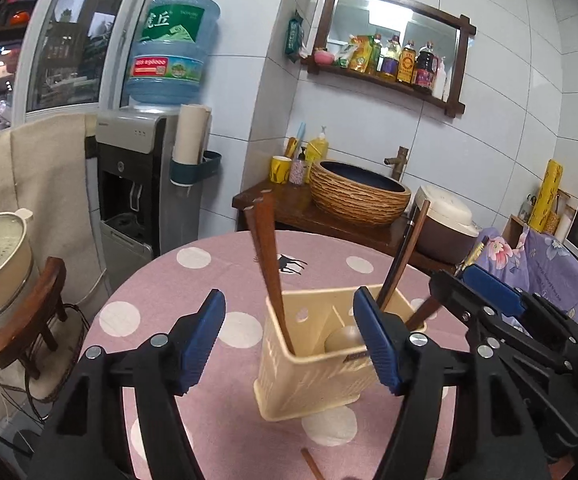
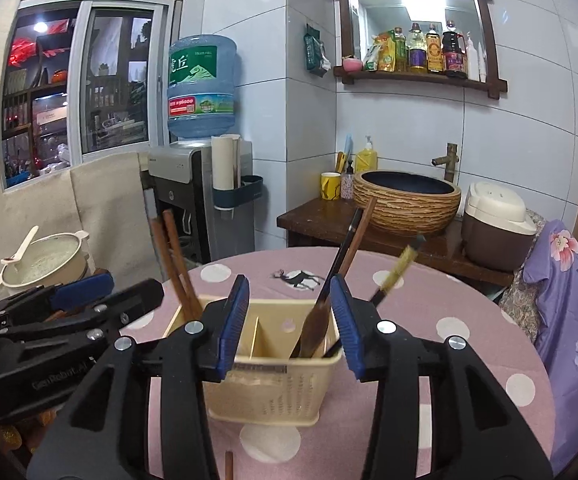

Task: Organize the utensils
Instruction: 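Open both tools to release the chopstick and spoon into the basket, then move both tools back toward the steel spoon on the table, then grasp the steel spoon by its handle with the right tool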

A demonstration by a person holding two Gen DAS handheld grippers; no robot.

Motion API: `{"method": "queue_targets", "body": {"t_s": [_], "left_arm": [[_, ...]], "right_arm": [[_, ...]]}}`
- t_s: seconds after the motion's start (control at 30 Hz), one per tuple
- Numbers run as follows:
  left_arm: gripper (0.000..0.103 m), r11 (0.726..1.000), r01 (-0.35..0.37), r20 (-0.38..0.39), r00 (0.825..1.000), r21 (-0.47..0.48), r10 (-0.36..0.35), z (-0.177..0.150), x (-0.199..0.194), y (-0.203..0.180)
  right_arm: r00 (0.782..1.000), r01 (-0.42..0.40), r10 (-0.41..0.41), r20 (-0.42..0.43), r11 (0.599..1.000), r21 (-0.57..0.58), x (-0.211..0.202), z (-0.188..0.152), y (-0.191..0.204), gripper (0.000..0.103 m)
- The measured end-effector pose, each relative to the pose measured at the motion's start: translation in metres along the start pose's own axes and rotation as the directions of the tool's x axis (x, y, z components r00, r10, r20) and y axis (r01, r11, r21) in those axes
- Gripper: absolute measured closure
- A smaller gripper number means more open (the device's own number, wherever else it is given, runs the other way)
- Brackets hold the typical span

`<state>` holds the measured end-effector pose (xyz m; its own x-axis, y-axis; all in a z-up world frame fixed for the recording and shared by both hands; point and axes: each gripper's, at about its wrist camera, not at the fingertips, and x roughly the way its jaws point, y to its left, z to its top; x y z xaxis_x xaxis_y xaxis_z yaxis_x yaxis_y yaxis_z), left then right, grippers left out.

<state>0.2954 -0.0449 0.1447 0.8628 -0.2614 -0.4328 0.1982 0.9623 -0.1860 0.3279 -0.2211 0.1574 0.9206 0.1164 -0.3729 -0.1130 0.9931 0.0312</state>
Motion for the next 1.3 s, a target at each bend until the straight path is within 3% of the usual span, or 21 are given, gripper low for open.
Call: {"method": "queue_targets", "body": {"t_s": [0.23,0.47,0.63,0.73,0.93,1.03,1.17,1.3], "left_arm": [[0.027,0.999,-0.013,-0.104,0.994,0.032,0.016,-0.047,-0.009,0.009],[0.027,0.998,-0.045,-0.219,0.974,0.045,0.053,-0.096,-0.009,0.02],[0.027,0.997,-0.061,-0.26,0.963,0.036,0.068,-0.117,-0.014,0.028],[0.027,0.998,-0.061,-0.271,0.96,0.028,0.066,-0.125,-0.018,0.03],[0.027,0.998,-0.06,-0.272,0.96,0.03,0.065,-0.131,-0.024,0.029],[0.027,0.998,-0.055,-0.271,0.961,0.028,0.061,-0.131,-0.025,0.027],[0.027,0.999,-0.048,-0.276,0.96,0.021,0.052,-0.132,-0.026,0.025],[0.027,0.999,-0.044,-0.283,0.958,0.015,0.046,-0.133,-0.025,0.023]], "right_arm": [[0.983,-0.036,0.035,-0.178,0.999,-0.006,-0.011,-0.057,-0.001,0.057],[0.941,-0.06,0.05,-0.336,0.998,-0.019,-0.018,-0.121,-0.002,0.057],[0.898,-0.079,0.063,-0.435,0.997,-0.018,-0.022,-0.158,0.002,0.057],[0.882,-0.088,0.065,-0.467,0.996,-0.028,-0.026,-0.173,0.007,0.058],[0.86,-0.074,0.053,-0.507,0.997,-0.02,-0.03,-0.196,0.011,0.081],[0.857,-0.065,0.046,-0.513,0.998,-0.02,-0.031,-0.203,0.011,0.083],[0.863,-0.047,0.026,-0.505,0.999,-0.028,-0.033,-0.206,0.008,0.094],[0.867,0.003,-0.006,-0.499,1.0,-0.006,-0.034,-0.205,-0.002,0.095]]}}
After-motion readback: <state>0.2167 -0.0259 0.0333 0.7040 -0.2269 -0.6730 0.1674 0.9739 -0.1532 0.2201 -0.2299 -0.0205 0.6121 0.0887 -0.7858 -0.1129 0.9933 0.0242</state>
